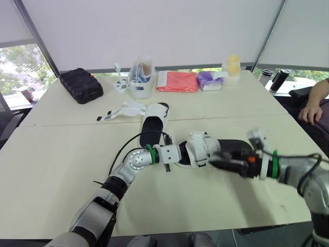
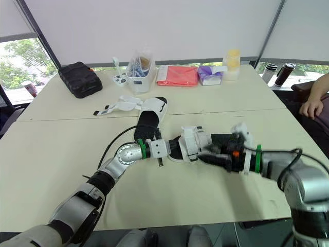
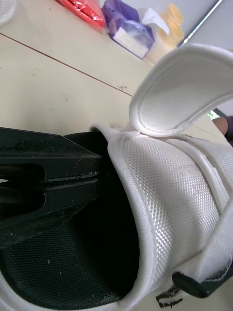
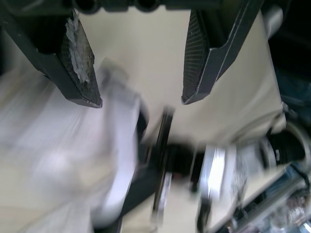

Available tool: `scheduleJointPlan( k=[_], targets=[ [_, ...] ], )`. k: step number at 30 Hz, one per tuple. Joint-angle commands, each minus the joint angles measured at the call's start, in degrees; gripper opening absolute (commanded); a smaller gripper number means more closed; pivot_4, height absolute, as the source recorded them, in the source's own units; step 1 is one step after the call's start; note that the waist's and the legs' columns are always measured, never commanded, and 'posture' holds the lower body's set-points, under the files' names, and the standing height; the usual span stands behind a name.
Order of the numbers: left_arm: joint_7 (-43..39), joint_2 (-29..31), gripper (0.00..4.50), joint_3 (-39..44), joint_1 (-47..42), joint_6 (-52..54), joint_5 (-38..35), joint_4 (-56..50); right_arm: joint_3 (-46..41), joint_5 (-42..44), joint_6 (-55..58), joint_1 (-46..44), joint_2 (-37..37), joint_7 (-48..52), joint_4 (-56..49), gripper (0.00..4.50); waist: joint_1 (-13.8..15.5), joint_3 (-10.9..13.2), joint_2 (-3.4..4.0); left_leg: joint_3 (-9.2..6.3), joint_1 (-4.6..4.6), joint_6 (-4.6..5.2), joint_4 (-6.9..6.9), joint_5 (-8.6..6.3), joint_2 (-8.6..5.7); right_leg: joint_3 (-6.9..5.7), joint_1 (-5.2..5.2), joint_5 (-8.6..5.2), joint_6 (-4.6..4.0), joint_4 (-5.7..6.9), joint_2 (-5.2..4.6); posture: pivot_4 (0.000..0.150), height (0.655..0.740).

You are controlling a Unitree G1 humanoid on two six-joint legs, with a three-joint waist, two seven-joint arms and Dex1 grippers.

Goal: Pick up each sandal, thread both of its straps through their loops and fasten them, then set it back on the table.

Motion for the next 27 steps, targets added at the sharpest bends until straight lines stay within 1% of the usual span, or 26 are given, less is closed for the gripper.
scheduleJointPlan(
  k=[1,6,10,21,26,27],
  targets=[
    [-2.0,-0.1,0.00,-2.4,1.6,0.2,1.2,2.6,0.9,-1.3,-4.3,0.6,0.3,-1.1,0.5,2.78,0.0,0.0,0.04,0.05,0.02,0.03,0.00,-0.01,0.00,0.03,0.00,0.00,0.01,0.00,0.00,0.150,0.7400],
    [-2.4,0.1,0.00,-2.4,1.3,0.0,1.3,2.8,3.4,-3.8,-10.2,-1.5,1.7,-1.7,7.4,2.78,0.0,0.0,0.03,0.04,0.25,0.04,0.00,-0.02,0.03,0.02,0.23,0.00,0.04,0.00,0.05,0.150,0.7400],
    [-2.6,0.3,0.00,-2.2,1.4,0.1,1.2,2.6,5.1,-4.3,-12.3,-3.7,2.3,-1.4,10.1,2.78,0.0,0.0,0.03,0.03,0.29,0.04,-0.01,-0.02,0.04,0.02,0.25,-0.01,0.04,0.01,0.06,0.150,0.7400],
    [-2.3,0.4,0.00,-2.1,1.8,0.5,1.4,2.3,8.6,-2.2,-11.2,-7.1,5.2,-1.0,10.2,2.78,-0.1,0.0,0.04,0.03,0.32,0.04,-0.01,-0.02,0.08,0.03,0.25,0.00,0.04,0.02,0.10,0.150,0.7400],
    [-1.9,0.1,0.00,-2.1,1.9,0.7,1.5,2.5,9.5,-2.3,-10.7,-7.9,6.6,-0.8,12.8,2.78,-0.1,0.0,0.04,0.03,0.33,0.04,-0.01,-0.02,0.08,0.03,0.26,0.00,0.04,0.02,0.10,0.150,0.7400],
    [-1.8,0.1,0.00,-2.2,2.0,0.7,1.5,2.4,9.7,-2.7,-10.8,-7.9,6.6,-0.8,13.3,2.55,-0.1,0.0,0.04,0.03,0.35,0.04,-0.01,-0.02,0.08,0.03,0.28,0.00,0.04,0.02,0.11,0.150,0.7400]
  ],
)
